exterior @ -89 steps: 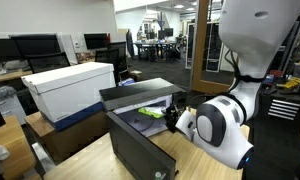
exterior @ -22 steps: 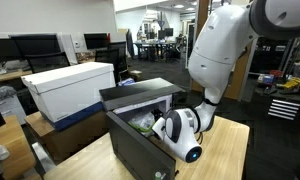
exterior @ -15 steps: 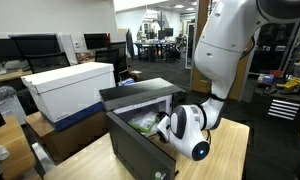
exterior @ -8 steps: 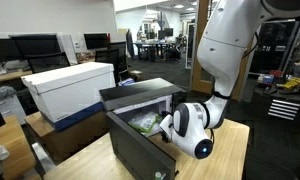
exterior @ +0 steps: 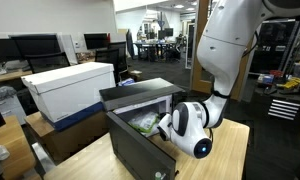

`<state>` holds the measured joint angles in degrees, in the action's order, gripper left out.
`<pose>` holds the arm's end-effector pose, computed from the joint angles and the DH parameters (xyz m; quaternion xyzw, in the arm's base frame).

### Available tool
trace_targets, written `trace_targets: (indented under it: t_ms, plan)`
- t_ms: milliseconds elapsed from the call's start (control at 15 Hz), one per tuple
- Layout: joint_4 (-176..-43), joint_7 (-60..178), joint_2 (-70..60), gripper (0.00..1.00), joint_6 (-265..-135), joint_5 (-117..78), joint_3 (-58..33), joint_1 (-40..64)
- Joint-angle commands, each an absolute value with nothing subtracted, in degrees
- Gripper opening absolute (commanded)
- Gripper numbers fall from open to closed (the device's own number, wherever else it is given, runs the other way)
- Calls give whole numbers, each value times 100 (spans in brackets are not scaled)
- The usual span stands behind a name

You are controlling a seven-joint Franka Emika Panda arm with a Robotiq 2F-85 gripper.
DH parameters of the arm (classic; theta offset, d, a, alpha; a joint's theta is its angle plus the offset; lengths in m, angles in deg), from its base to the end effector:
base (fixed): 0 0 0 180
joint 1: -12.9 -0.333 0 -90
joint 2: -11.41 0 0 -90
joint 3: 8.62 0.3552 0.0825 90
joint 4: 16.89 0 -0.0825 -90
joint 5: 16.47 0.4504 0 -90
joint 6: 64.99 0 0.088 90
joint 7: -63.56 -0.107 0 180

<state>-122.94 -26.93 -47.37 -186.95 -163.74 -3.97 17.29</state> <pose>0.6147 -0.0162 -0.0833 0.7533 0.3310 0.3386 0.4565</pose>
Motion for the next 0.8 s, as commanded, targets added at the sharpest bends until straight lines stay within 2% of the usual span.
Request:
trace_targets:
  t_ms: [0,267,733]
  plan:
    - [-12475,-2755,-4545,27,-18727,-16516,-314,1856]
    - [-12397,-3003,-4591,2,-18831,-16615,-262,1951]
    - [-12108,-3583,-4734,0,-18964,-16547,-626,1609]
